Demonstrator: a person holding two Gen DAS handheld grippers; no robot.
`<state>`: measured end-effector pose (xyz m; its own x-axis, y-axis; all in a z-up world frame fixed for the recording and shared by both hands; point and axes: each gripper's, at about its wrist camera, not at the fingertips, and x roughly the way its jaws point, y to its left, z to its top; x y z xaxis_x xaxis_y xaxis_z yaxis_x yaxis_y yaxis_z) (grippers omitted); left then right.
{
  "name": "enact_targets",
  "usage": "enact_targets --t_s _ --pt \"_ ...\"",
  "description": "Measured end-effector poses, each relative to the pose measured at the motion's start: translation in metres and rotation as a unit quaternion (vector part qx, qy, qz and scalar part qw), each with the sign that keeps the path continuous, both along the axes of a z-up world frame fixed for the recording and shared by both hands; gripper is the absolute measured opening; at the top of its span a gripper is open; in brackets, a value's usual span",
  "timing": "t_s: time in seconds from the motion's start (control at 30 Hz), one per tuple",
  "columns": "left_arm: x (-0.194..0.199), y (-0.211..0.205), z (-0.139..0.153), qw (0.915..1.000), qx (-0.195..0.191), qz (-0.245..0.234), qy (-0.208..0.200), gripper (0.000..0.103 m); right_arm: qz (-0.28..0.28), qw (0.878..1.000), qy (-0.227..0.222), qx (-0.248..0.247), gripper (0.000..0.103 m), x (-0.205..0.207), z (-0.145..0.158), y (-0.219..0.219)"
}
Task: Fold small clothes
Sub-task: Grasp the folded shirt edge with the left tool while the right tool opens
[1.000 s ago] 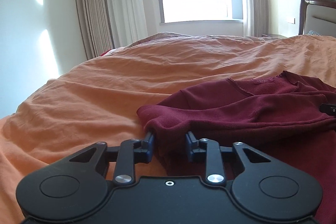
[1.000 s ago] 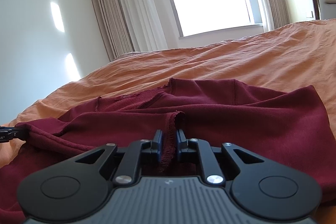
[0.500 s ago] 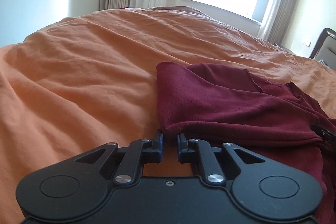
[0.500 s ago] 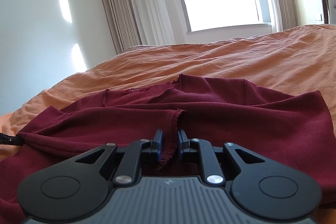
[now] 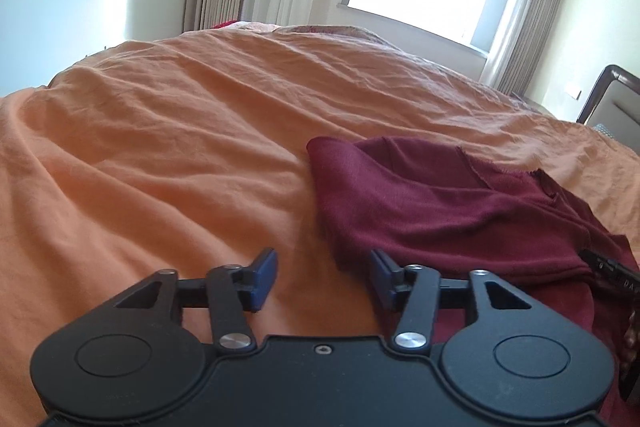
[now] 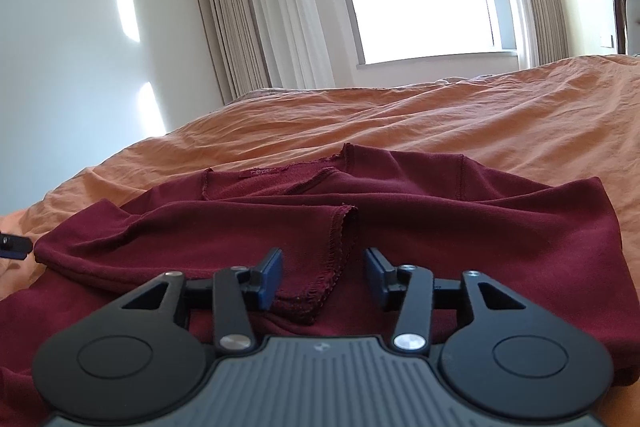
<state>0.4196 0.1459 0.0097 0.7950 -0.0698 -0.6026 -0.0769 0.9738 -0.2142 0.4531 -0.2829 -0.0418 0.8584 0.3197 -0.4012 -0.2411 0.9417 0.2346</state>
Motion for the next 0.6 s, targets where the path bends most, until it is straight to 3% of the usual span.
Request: enact_targets --t_s 0.03,0.2,0.23,0.27,0.37,0.5,0.6 --pt "0.008 -0.001 0.002 1.0000 -0.005 0.000 -0.004 0.066 0.000 1.000 -0.002 0.000 0.060 -0.001 0.000 0.000" --pt "0.059 -0.004 -0.007 0.9989 -0.038 0.014 0.022 0.062 -0.004 1.000 -0.005 0.002 0.069 -0.004 -0.001 -0.001" --pt "0.067 -0.005 -0.010 0.9987 -0.039 0.016 0.030 0.049 -0.007 1.000 -0.005 0.001 0.072 -0.004 -0.001 -0.001" --pt "0.072 -0.005 -0.014 0.9985 -0.039 0.014 0.034 0.027 -0.009 1.000 -0.006 0.000 0.075 -0.005 -0.001 -0.001" --pt "0.069 -0.008 -0.016 0.9990 -0.030 0.030 0.014 0.016 -0.015 1.000 -0.007 -0.012 0.083 -0.008 -0.001 0.001" --pt "0.060 -0.015 -0.018 0.9995 0.003 0.032 0.001 0.015 -0.017 0.999 0.001 -0.037 0.087 -0.007 -0.002 0.007" --pt "0.065 -0.009 -0.025 0.9988 -0.017 0.043 0.017 0.017 -0.017 0.999 0.005 -0.046 0.090 -0.014 0.003 0.006"
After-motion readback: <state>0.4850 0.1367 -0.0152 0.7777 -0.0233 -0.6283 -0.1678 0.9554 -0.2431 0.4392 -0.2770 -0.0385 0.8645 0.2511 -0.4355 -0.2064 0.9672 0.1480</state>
